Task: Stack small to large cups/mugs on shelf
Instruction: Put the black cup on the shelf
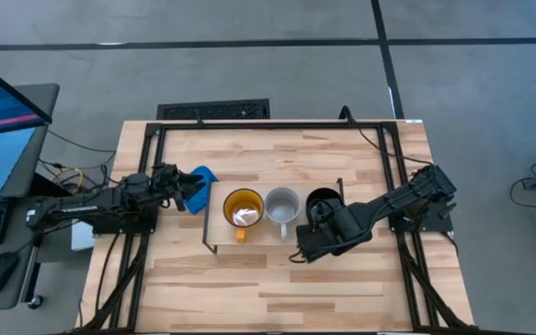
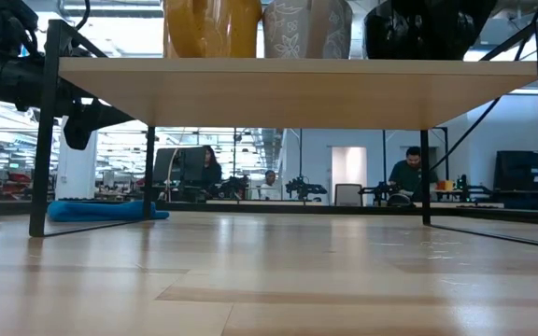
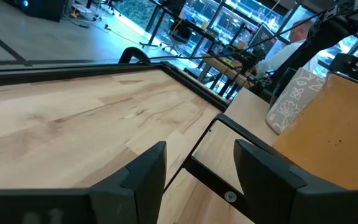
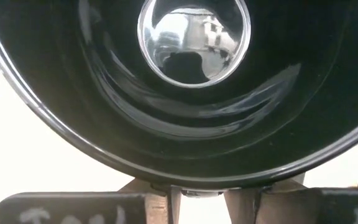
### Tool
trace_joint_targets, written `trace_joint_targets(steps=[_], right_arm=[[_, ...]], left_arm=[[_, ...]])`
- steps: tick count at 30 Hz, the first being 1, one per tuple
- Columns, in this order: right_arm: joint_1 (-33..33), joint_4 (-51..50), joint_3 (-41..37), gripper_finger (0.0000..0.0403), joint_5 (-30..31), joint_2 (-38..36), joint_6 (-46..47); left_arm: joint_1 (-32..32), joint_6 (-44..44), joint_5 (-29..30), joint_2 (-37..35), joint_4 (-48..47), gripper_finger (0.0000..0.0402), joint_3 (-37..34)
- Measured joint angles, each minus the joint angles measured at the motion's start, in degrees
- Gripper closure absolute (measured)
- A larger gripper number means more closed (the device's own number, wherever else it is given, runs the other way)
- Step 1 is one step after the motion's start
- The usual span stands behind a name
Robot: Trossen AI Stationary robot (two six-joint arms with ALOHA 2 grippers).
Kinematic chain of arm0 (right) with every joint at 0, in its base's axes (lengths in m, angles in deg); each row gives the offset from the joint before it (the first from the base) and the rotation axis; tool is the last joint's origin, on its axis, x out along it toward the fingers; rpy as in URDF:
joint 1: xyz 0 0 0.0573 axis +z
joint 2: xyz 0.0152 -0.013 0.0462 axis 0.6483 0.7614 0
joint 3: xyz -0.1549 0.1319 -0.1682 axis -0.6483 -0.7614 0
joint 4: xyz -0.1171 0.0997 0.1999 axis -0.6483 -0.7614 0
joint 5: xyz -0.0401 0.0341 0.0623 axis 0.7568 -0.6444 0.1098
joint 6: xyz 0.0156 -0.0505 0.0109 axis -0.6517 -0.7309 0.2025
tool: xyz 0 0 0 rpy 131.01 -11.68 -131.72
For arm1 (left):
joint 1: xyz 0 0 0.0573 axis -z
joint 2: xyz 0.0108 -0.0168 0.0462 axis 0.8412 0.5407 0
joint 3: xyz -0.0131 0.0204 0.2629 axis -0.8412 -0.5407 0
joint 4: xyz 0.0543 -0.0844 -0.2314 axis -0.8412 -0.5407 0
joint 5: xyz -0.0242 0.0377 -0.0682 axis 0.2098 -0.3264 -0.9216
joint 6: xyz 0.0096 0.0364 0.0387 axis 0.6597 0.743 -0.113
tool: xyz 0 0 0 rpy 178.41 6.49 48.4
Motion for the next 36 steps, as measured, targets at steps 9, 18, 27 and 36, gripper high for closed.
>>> trace_joint_targets(steps=[9, 18, 27, 36], right_arm=[[-0.3, 0.9, 0.0, 0.0289, -0.02, 0.0, -0.71], [-1.84, 2.75, 0.02, 0.0289, -0.1, 0.0, -3.96], [-2.21, 2.77, 0.02, 0.0289, -0.07, 0.0, -3.94], [-2.21, 2.8, 0.02, 0.0282, -0.07, 0.0, -3.94]], left_arm=[[0.0, -0.05, 0.0, 0.0, 0.0, 0.0223, -0.02], [0.0, -0.24, -0.26, 0.0, -0.02, 0.0223, -0.02], [0.0, -0.51, -0.26, 0.0, -0.02, 0.0223, -0.02], [0.02, -0.49, -0.24, 0.0, -0.02, 0.0223, -0.02]])
